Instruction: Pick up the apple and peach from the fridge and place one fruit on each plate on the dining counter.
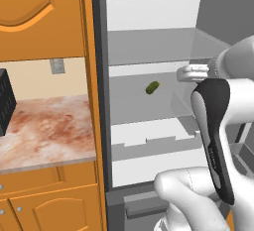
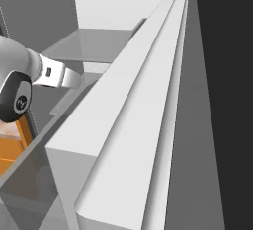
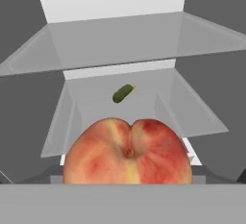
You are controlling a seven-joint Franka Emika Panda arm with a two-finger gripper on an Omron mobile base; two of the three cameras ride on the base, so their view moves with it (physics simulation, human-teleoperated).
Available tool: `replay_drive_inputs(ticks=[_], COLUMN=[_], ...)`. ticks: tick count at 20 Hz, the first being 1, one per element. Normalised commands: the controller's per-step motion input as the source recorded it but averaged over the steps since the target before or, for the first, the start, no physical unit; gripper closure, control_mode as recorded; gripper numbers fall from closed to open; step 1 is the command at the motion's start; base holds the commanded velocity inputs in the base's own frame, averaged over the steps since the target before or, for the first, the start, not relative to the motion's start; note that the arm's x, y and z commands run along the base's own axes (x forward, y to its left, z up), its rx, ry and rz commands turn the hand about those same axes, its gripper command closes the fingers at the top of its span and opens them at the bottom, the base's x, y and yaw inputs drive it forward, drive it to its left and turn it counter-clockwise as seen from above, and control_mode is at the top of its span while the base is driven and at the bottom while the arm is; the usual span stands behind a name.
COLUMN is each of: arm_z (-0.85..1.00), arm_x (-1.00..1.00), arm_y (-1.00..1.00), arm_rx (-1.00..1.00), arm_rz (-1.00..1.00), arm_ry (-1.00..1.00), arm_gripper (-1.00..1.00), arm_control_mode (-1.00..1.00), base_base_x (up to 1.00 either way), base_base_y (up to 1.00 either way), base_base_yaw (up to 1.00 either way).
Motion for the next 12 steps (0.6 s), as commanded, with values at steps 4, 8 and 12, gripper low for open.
replay_drive_inputs(ticks=[4,8,12], arm_z=[0.00,-0.02,-0.09], arm_x=[-0.42,-0.28,-0.43], arm_y=[0.14,0.15,0.12], arm_rx=[0.01,0.00,0.00], arm_rz=[0.00,0.00,0.00], arm_ry=[0.00,0.00,0.00], arm_gripper=[1.00,1.00,1.00], arm_control_mode=[-1.00,-1.00,-1.00], base_base_x=[0.00,0.00,0.00], base_base_y=[0.00,0.00,0.00], base_base_yaw=[0.00,0.00,0.00])
